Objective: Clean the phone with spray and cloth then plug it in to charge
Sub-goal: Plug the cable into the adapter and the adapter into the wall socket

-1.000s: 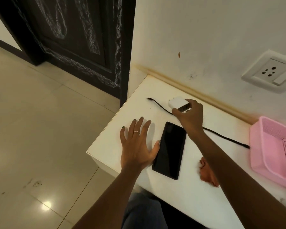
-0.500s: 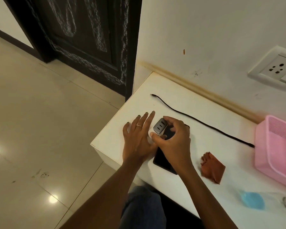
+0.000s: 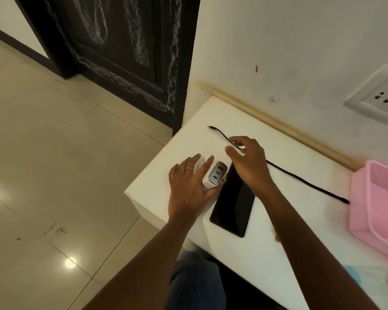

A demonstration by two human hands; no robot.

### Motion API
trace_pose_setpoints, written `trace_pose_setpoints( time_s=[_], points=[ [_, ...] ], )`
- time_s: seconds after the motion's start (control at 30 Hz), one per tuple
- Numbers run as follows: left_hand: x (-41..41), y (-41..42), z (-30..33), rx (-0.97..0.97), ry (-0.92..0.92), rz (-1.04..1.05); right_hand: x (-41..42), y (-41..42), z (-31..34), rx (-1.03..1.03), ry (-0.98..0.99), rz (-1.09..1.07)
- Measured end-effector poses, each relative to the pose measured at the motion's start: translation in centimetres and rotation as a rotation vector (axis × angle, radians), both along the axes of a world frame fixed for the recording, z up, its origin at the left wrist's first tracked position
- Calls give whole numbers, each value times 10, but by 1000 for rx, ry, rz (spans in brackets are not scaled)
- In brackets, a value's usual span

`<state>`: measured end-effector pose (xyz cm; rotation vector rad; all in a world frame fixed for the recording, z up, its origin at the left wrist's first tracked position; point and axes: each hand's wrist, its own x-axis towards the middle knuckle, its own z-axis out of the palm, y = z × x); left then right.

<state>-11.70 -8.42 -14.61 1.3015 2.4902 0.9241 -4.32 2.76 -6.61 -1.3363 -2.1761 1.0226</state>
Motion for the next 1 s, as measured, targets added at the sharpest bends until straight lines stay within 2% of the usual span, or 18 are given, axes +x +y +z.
trace_pose_setpoints(
  time_s=[0.13, 0.23, 0.33, 0.47, 0.63, 0.87, 1.0],
  points=[
    [0, -2, 2, 12, -29, -5, -13, 44, -21, -16, -285, 38],
    [0, -2, 1, 45, 23, 2, -8, 55, -34, 116, -469, 11],
    [0, -1, -2, 50, 55, 8, 2, 54, -35, 256, -470, 19],
    [0, 0, -5, 56, 51, 8, 20, 54, -34, 296, -501, 45],
    [-1, 0, -7, 70, 82, 20, 37, 57, -27, 251, -607, -4],
    [1, 1, -7, 62, 91, 28, 6, 57, -28, 149, -457, 33],
    [2, 2, -6, 70, 68, 31, -17, 53, -33, 234, -518, 95]
  ],
)
